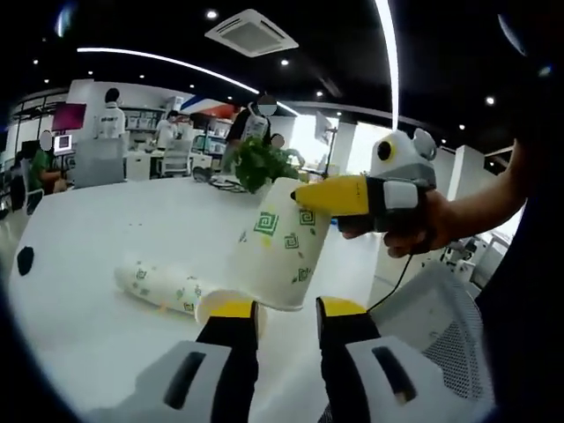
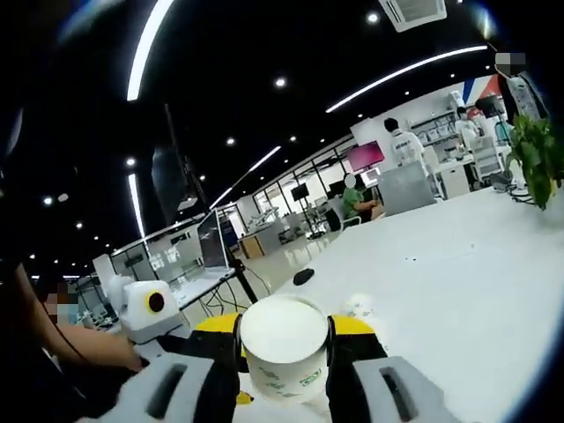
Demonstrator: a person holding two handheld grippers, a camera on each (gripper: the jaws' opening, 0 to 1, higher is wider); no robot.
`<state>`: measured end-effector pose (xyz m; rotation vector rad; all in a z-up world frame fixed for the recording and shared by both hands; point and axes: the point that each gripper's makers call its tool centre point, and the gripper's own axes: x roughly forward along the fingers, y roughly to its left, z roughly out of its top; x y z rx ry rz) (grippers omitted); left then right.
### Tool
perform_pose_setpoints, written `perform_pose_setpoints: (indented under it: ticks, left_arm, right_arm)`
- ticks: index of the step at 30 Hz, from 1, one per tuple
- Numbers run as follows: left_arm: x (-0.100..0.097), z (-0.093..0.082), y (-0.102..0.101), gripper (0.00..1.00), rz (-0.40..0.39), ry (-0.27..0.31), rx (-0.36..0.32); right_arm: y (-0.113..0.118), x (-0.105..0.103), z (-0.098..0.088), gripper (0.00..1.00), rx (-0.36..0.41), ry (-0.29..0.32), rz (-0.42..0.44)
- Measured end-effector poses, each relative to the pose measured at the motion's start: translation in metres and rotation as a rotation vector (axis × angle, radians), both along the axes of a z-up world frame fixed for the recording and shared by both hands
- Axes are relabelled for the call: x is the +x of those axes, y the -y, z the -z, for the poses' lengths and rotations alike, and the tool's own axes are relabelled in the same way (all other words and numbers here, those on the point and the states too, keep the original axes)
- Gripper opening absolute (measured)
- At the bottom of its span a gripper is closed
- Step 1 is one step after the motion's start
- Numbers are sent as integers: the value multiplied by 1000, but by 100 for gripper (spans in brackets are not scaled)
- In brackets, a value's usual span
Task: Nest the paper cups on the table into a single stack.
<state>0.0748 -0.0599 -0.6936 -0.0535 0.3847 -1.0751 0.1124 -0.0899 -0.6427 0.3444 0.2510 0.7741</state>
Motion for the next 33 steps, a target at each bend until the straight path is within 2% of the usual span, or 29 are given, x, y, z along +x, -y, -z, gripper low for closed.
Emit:
perform_pose_setpoints:
  ticks: [17, 23, 29, 33]
  left_arm:
    - [3, -1, -16, 25, -16, -5, 6]
    - [-2, 0, -22, 20, 25, -8, 27]
    - [-12, 1, -24, 12, 78, -21, 46]
    - [-15, -1, -26, 8, 91, -37, 26]
  right_arm:
    - [-2, -12, 25, 35, -31, -51, -79]
    - [-6, -23, 36, 35, -58, -74, -151]
    - [-7, -34, 40, 36, -49, -82, -208]
    - [-6, -39, 46, 36, -64, -79, -235]
